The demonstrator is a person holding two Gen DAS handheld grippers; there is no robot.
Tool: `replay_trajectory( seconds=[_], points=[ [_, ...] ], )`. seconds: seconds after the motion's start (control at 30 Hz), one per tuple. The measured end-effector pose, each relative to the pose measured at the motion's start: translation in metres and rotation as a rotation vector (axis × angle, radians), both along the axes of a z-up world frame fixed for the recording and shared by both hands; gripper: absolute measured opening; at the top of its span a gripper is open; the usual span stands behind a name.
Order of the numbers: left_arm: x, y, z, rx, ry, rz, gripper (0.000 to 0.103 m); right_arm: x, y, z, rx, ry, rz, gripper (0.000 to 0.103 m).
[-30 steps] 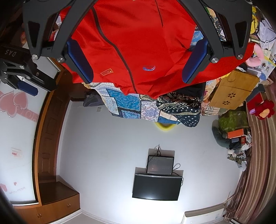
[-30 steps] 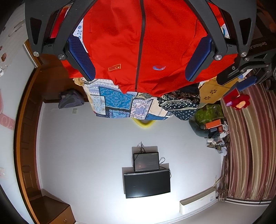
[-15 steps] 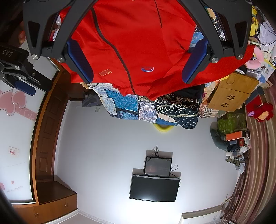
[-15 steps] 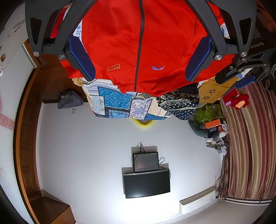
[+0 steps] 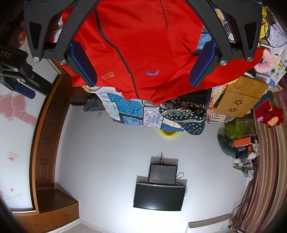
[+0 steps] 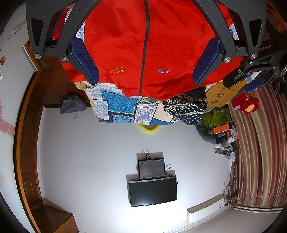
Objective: Fold large clothes
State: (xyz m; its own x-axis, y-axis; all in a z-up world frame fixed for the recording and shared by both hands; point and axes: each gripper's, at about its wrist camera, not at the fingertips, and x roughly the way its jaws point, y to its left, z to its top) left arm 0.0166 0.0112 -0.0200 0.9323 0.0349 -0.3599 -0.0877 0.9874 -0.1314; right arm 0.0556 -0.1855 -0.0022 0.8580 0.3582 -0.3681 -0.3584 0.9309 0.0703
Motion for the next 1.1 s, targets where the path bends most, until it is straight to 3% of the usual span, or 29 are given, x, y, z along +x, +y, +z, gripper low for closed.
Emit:
replay_trajectory(
  seconds=[0.73,1.1],
  points=[
    [0.023,0.016,-0.016,0.007,0.054,0.052,0.103,0.019,0.005,-0.014,0.004,0.055,-0.01,0.103],
    [0.05,0.085,-0.027,0.062,0.068,0.216,0.103,0.059,0.011,-0.036,-0.02,0.15,-0.035,0.103]
  ],
)
